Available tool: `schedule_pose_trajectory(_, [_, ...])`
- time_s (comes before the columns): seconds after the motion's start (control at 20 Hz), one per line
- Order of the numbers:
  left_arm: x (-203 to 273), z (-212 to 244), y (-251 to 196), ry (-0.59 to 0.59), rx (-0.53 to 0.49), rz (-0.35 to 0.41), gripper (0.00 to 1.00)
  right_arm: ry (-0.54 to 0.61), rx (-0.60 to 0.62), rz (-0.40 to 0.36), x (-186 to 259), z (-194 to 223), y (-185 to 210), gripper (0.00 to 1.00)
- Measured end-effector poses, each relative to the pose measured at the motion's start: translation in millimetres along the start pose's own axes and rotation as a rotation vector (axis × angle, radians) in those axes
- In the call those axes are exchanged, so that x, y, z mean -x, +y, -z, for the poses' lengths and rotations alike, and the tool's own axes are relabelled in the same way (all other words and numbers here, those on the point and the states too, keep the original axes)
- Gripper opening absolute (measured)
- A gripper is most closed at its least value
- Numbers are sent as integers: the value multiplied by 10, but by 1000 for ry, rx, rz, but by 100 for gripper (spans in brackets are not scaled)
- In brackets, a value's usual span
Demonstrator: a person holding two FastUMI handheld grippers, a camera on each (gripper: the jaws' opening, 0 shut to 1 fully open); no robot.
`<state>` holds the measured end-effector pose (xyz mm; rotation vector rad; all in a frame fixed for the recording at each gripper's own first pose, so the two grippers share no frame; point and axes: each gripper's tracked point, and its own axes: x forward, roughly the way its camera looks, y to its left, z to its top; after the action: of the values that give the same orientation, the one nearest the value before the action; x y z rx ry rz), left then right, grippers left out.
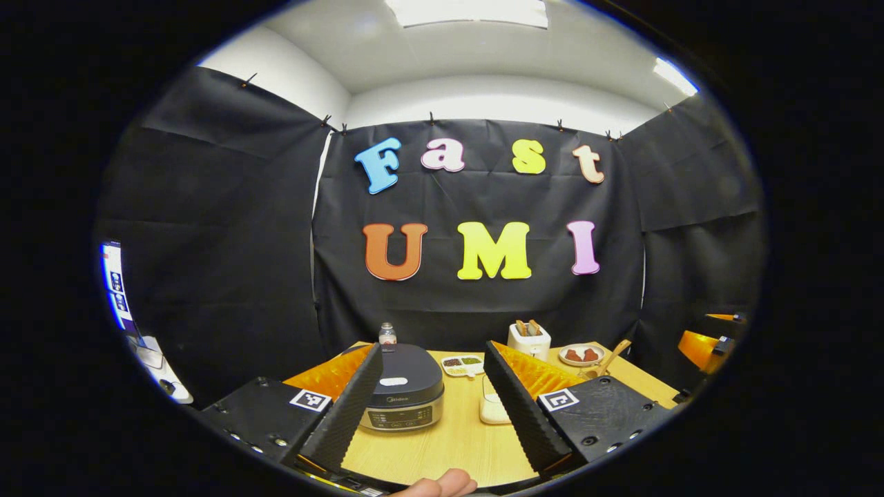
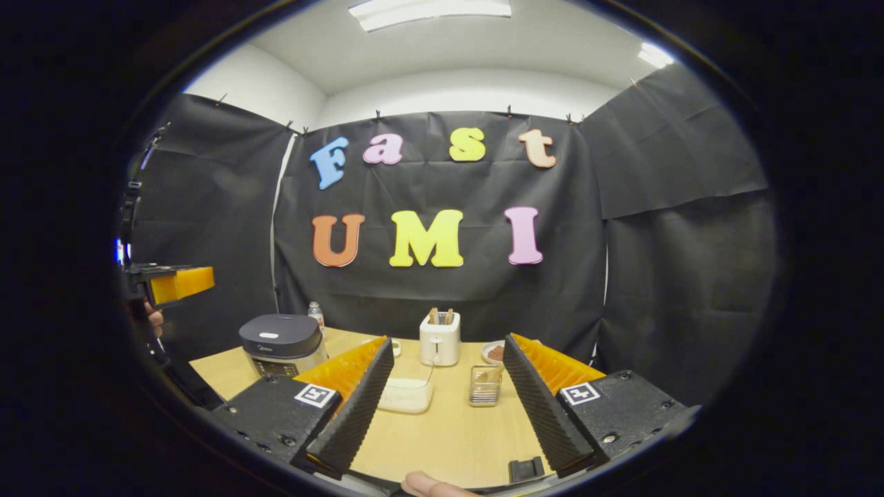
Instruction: Close the left gripper, press the button to open the rice cooker; take a wooden spoon from the chopstick holder with the right hand, scoop a spoonful of rice and pour it into the rice cooker, then put the wooden spoon back into the chopstick holder.
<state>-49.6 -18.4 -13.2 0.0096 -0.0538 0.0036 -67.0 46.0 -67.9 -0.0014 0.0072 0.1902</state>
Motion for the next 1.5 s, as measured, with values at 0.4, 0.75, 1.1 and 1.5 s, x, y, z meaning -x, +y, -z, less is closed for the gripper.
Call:
schedule_pose_trajectory(0.4, [221,119,-60,-26,56,22,94,4,6,26,65,33,-117,97])
schedule_pose_trajectory(0.75, [195,123,-89,-20,22,40,94,-27,1,48,77,-96,-190,100])
schedule_pose_trajectory(1.1, [207,126,-120,-20,25,60,93,-59,-35,63,95,-197,-240,100])
schedule_pose_trajectory(1.5, [236,83,-204,-41,16,89,93,-44,-46,50,94,-151,-237,100])
